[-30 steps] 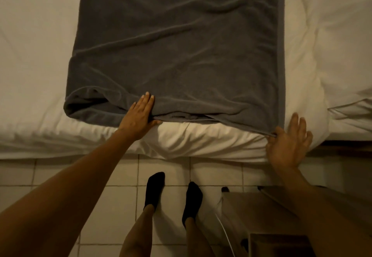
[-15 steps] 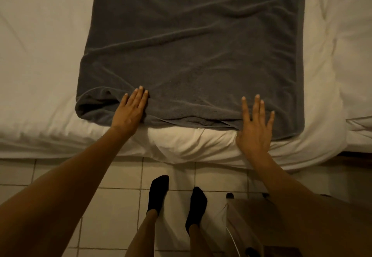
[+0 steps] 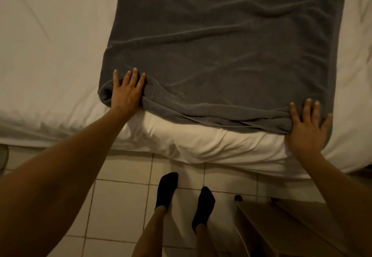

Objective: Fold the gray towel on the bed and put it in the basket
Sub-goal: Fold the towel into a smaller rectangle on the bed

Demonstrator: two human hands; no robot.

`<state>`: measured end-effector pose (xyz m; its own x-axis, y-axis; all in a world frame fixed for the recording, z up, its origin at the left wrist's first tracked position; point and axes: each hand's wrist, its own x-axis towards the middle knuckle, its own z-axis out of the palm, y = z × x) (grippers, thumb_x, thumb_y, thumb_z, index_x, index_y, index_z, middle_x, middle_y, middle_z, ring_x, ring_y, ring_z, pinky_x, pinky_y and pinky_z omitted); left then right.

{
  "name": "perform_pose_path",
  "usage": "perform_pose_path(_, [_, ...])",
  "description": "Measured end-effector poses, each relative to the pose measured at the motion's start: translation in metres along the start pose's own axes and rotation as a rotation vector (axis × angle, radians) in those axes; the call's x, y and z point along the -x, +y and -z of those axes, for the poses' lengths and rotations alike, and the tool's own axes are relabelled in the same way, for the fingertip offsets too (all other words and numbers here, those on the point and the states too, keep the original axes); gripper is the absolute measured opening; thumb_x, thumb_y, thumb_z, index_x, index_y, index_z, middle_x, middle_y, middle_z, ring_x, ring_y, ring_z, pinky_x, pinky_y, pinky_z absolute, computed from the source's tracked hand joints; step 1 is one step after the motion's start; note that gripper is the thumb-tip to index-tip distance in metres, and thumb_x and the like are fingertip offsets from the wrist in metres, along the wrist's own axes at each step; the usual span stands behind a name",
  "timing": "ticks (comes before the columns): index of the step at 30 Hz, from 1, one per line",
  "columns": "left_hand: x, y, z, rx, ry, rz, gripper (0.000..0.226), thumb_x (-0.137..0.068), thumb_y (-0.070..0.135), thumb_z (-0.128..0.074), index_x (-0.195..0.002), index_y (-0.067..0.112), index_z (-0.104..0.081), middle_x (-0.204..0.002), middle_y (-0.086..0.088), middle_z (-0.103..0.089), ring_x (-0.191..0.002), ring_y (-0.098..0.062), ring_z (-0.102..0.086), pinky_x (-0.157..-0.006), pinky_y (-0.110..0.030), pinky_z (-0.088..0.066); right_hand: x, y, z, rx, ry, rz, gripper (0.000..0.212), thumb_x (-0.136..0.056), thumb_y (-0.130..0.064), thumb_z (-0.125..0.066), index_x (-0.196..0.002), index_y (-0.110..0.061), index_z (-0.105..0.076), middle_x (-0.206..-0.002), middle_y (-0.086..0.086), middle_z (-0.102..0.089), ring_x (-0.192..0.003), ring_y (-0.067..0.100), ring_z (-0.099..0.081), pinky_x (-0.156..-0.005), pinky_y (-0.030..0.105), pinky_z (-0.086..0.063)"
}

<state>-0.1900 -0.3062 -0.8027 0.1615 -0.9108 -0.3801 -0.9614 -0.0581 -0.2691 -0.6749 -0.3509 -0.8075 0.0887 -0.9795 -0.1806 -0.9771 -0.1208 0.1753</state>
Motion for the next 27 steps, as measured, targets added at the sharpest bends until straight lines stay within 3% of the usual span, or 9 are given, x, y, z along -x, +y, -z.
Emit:
perform_pose_path(2, [-0.005,0.001,0.002,0.021,-0.002,-0.007,0.085,-0.092,0.047,-0.05,-0.153,0.017,0.002,-0.161,-0.012,-0.004,-0.148,-0.029,-0.01,-0.116,-0.058,0.004,-0.004,0.0,0.003,0.05,-0.032,0.039,0.074,-0.081,-0.027,-0.057,-0.148,-0.024,-0.025,-0.157,0.019,-0.01,-0.145,0.035,-0.004,-0.109,0.044,0.023])
perform_pose_path(4, [-0.008,0.001,0.002,0.048,0.003,-0.001,0.08,-0.093,0.046,-0.048,-0.153,0.017,-0.002,-0.16,-0.011,-0.012,-0.147,-0.028,-0.016,-0.116,-0.057,0.004,-0.004,-0.001,0.007,0.053,-0.003,0.06,0.069,-0.08,-0.038,-0.04,-0.147,-0.024,-0.028,-0.157,0.02,-0.011,-0.145,0.037,-0.006,-0.107,0.039,0.028])
perform_pose_path(6, [-0.005,-0.001,0.0,0.089,0.012,0.017,0.071,-0.096,0.041,-0.043,-0.152,0.013,-0.009,-0.158,-0.012,-0.022,-0.144,-0.028,-0.026,-0.118,-0.055,0.004,0.002,-0.005,0.009,-0.001,-0.004,0.015,0.073,-0.074,-0.039,-0.028,-0.145,-0.022,-0.031,-0.156,0.02,-0.013,-0.145,0.036,-0.006,-0.111,0.043,0.017])
perform_pose_path(9, [0.013,-0.011,-0.01,0.139,0.064,0.001,0.06,-0.099,0.029,-0.04,-0.151,0.009,-0.016,-0.155,-0.014,-0.03,-0.141,-0.028,-0.034,-0.118,-0.048,0.011,0.022,-0.006,0.005,-0.022,-0.016,-0.042,0.065,-0.085,-0.022,-0.051,-0.147,-0.02,-0.029,-0.157,0.018,-0.011,-0.145,0.035,-0.004,-0.113,0.055,0.003])
perform_pose_path(13, [0.048,-0.036,-0.033,0.129,0.12,-0.08,0.052,-0.096,0.011,-0.046,-0.145,0.001,-0.033,-0.145,-0.02,-0.044,-0.134,-0.033,-0.044,-0.105,-0.03,0.036,0.058,-0.009,0.008,0.002,-0.075,-0.014,0.084,-0.072,-0.013,-0.071,-0.146,-0.02,-0.032,-0.156,0.017,-0.018,-0.144,0.037,-0.007,-0.112,0.06,-0.002])
perform_pose_path(17, [0.084,-0.051,-0.03,0.105,0.018,-0.076,0.053,-0.084,0.002,-0.062,-0.135,-0.002,-0.048,-0.133,-0.024,-0.056,-0.123,-0.037,-0.055,-0.11,-0.031,0.032,0.091,-0.024,0.017,0.016,-0.133,-0.055,0.088,-0.069,-0.012,-0.073,-0.146,-0.023,-0.031,-0.157,0.016,-0.017,-0.144,0.036,-0.007,-0.111,0.06,-0.003])
perform_pose_path(22, [0.13,-0.071,-0.037,0.096,0.063,-0.072,0.062,-0.067,-0.007,-0.075,-0.126,-0.007,-0.056,-0.121,-0.028,-0.063,-0.11,-0.042,-0.063,-0.116,-0.033,0.023,0.139,-0.035,0.015,-0.04,-0.109,0.016,0.096,-0.059,-0.009,-0.081,-0.144,-0.019,-0.037,-0.154,0.019,-0.024,-0.142,0.038,-0.016,-0.11,0.062,-0.009])
perform_pose_path(24, [0.143,-0.07,-0.046,0.076,0.022,-0.079,0.066,-0.065,-0.006,-0.076,-0.127,-0.007,-0.055,-0.122,-0.027,-0.062,-0.112,-0.041,-0.062,-0.115,-0.036,0.024,0.158,-0.036,0.011,-0.041,-0.135,0.01,0.097,-0.058,-0.008,-0.082,-0.143,-0.018,-0.038,-0.153,0.021,-0.026,-0.142,0.04,-0.018,-0.108,0.065,-0.013])
perform_pose_path(27, [0.144,-0.059,-0.052,0.068,-0.017,-0.072,0.073,-0.071,0.002,-0.075,-0.138,-0.002,-0.045,-0.137,-0.024,-0.051,-0.127,-0.037,-0.051,-0.11,-0.041,0.032,0.161,-0.039,0.012,-0.038,-0.147,-0.006,0.092,-0.067,-0.009,-0.076,-0.147,-0.021,-0.03,-0.156,0.019,-0.015,-0.144,0.037,-0.009,-0.11,0.062,-0.007])
